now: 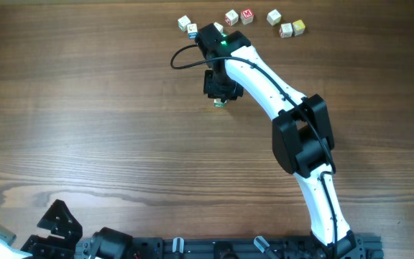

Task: Form a tower

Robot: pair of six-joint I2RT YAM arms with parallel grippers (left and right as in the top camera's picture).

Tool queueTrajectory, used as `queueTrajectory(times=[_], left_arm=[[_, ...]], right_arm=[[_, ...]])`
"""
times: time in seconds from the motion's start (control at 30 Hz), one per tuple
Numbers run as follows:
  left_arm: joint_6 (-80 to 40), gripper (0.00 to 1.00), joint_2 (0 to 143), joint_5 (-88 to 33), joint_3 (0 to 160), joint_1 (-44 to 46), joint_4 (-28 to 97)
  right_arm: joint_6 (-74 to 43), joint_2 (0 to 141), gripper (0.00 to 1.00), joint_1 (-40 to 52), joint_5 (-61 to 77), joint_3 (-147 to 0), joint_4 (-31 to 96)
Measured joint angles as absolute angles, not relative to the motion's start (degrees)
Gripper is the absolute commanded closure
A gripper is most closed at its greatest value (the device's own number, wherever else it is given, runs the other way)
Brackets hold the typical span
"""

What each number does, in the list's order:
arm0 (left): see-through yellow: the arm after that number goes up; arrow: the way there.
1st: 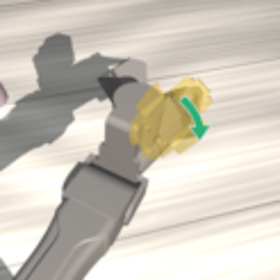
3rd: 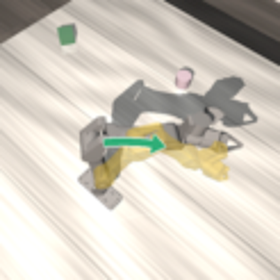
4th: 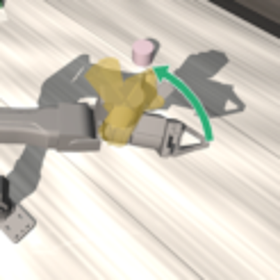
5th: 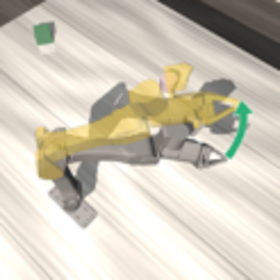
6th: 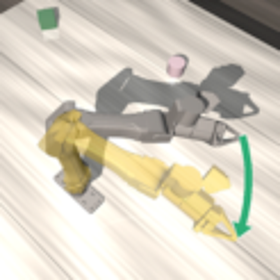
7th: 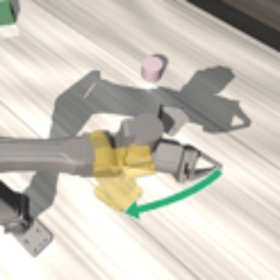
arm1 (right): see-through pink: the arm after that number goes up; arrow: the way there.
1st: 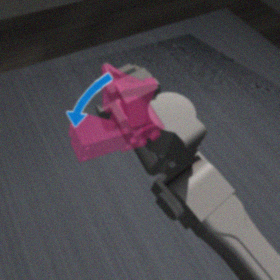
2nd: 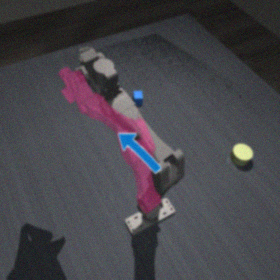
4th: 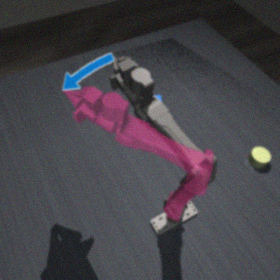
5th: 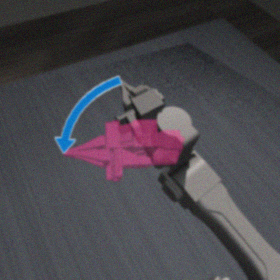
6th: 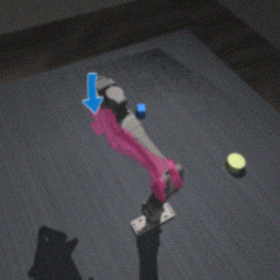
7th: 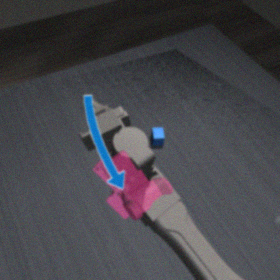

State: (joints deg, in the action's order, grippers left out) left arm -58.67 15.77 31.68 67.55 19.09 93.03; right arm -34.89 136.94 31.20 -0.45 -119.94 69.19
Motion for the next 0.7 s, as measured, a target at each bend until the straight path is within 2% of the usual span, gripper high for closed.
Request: queueTrajectory(times=[0.7], left_arm=[[-58.7,0.00,15.8,31.7,67.5,19.1,93.0]], right_arm=[[-34.7,136.9,0.84,31.2,0.4,-119.9,69.2]])
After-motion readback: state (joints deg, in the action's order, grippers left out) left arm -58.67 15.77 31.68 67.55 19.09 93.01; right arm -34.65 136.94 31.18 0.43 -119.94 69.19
